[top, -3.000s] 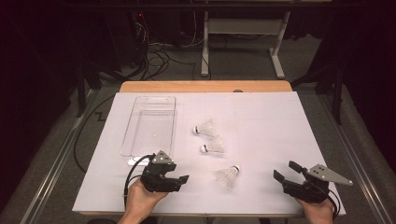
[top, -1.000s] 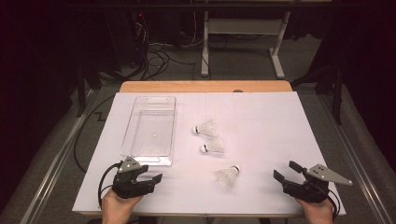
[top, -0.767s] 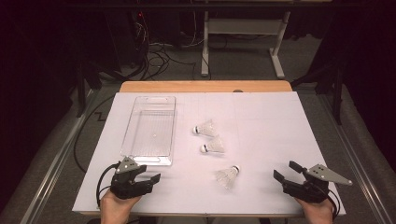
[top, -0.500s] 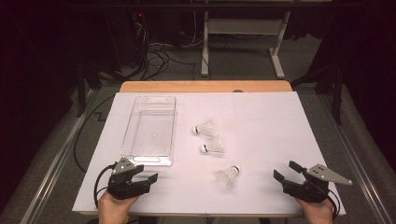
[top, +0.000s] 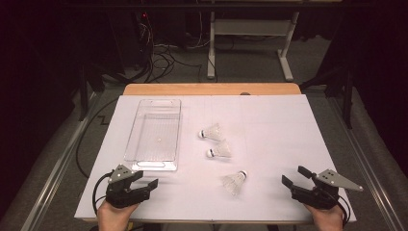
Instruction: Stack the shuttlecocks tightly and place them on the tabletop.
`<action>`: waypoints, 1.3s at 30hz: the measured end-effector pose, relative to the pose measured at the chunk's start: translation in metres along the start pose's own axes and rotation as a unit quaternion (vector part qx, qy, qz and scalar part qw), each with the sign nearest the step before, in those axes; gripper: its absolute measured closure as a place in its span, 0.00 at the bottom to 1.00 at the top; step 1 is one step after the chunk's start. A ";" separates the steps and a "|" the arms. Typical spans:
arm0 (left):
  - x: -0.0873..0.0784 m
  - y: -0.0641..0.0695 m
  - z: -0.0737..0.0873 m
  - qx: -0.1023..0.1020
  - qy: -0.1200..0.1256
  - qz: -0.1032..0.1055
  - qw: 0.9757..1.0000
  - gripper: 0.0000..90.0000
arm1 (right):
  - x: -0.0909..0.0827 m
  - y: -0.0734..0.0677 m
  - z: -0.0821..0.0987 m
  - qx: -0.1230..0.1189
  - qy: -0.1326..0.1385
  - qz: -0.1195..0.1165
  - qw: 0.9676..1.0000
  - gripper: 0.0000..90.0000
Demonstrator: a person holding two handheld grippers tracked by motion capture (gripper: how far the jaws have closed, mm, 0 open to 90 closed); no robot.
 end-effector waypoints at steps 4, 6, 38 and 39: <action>0.000 -0.004 0.003 -0.004 0.005 -0.002 1.000 0.36 | 0.000 0.000 0.000 0.000 0.001 0.001 1.000 0.28; 0.000 -0.006 0.004 -0.008 0.008 -0.001 1.000 0.36 | 0.000 0.000 0.000 0.000 0.001 0.002 1.000 0.28; -0.003 -0.012 0.008 -0.023 0.030 0.011 0.999 0.36 | -0.001 -0.009 -0.006 -0.004 0.005 0.000 1.000 0.29; -0.003 -0.012 0.008 -0.023 0.030 0.011 0.999 0.36 | -0.001 -0.010 -0.007 -0.005 0.005 0.000 1.000 0.29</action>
Point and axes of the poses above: each handheld gripper's, and its own axes: x roughly forward along the jaws, z roughly out of its underside, y roughly to its right, the point moved 2 cm from there along x, roughly forward along the jaws, and after that the axes turned 5 degrees about z, right-handed, at the moved point
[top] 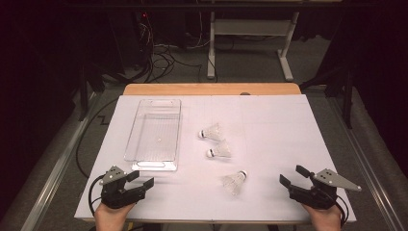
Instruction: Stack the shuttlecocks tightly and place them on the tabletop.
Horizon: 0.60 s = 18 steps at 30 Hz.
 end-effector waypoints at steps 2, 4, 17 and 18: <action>0.000 0.000 0.000 -0.001 0.001 0.000 1.000 0.36 | 0.000 -0.001 -0.002 0.000 0.003 -0.002 1.000 0.29; 0.000 0.000 0.000 0.000 0.001 0.000 1.000 0.36 | 0.000 -0.002 -0.002 0.000 0.003 -0.002 1.000 0.29; 0.000 0.000 0.000 0.002 0.002 0.000 1.000 0.36 | 0.001 -0.006 -0.007 0.002 0.006 -0.006 1.000 0.30; -0.001 0.000 0.000 0.002 0.002 0.001 1.000 0.36 | 0.001 -0.006 -0.008 0.003 0.006 -0.006 1.000 0.30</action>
Point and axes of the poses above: each handheld gripper's, and its own axes: x roughly forward along the jaws, z roughly out of its underside, y roughly to its right, the point moved 2 cm from there along x, roughly forward along the jaws, and after that the axes turned 5 degrees about z, right-handed, at the moved point
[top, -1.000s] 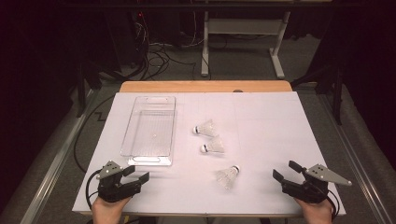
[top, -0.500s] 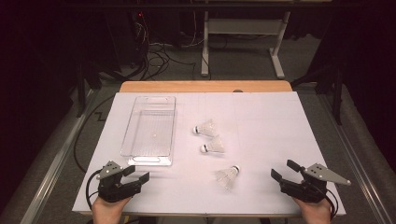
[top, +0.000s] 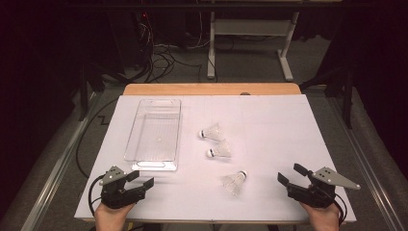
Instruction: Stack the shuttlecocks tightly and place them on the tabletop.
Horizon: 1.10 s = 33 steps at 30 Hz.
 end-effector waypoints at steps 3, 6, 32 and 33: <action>0.000 0.000 0.000 0.001 -0.001 0.000 1.000 0.36 | 0.001 -0.001 -0.001 0.001 0.001 -0.001 1.000 0.30; 0.000 0.000 0.000 0.001 0.000 0.000 1.000 0.36 | 0.001 -0.003 -0.002 0.001 0.000 -0.003 1.000 0.30; -0.001 0.001 0.000 0.003 0.001 0.002 1.000 0.36 | 0.013 -0.017 -0.011 -0.002 -0.001 -0.021 1.000 0.31; -0.001 0.001 0.000 0.003 0.001 0.002 1.000 0.36 | 0.014 -0.017 -0.011 -0.002 0.000 -0.022 1.000 0.31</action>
Point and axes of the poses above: each handheld gripper's, and its own axes: x roughly forward along the jaws, z roughly out of its underside, y roughly to its right, the point moved 2 cm from there along x, roughly forward along the jaws, and after that the axes turned 5 degrees about z, right-handed, at the moved point
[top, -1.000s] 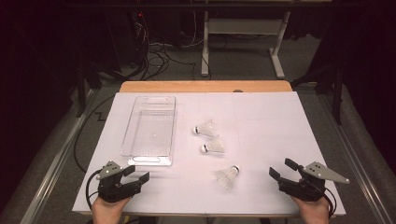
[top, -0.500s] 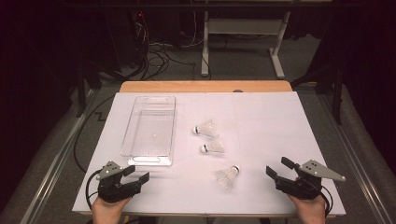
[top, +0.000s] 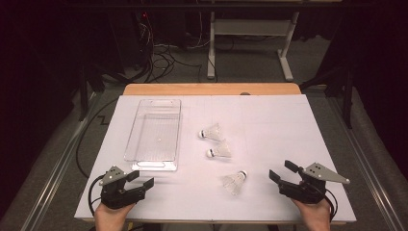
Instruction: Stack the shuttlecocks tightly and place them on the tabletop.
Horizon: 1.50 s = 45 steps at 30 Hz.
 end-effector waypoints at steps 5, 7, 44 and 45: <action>0.000 0.000 0.000 0.000 0.000 0.000 1.000 0.36 | 0.003 -0.002 -0.001 -0.002 -0.001 -0.003 1.000 0.31; 0.000 0.000 0.000 0.000 0.001 0.000 1.000 0.36 | 0.004 -0.003 -0.002 -0.003 -0.002 -0.005 1.000 0.31; -0.002 0.001 0.000 0.005 0.002 0.004 1.000 0.37 | 0.039 -0.030 -0.018 -0.012 -0.014 -0.040 0.999 0.35; -0.002 0.001 0.000 0.004 0.003 0.004 1.000 0.37 | 0.040 -0.031 -0.019 -0.012 -0.014 -0.042 0.999 0.35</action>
Point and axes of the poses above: each handheld gripper's, and its own axes: x roughly forward along the jaws, z roughly out of its underside, y roughly to its right, the point moved 2 cm from there along x, roughly forward along the jaws, and after that the axes turned 5 degrees about z, right-handed, at the moved point
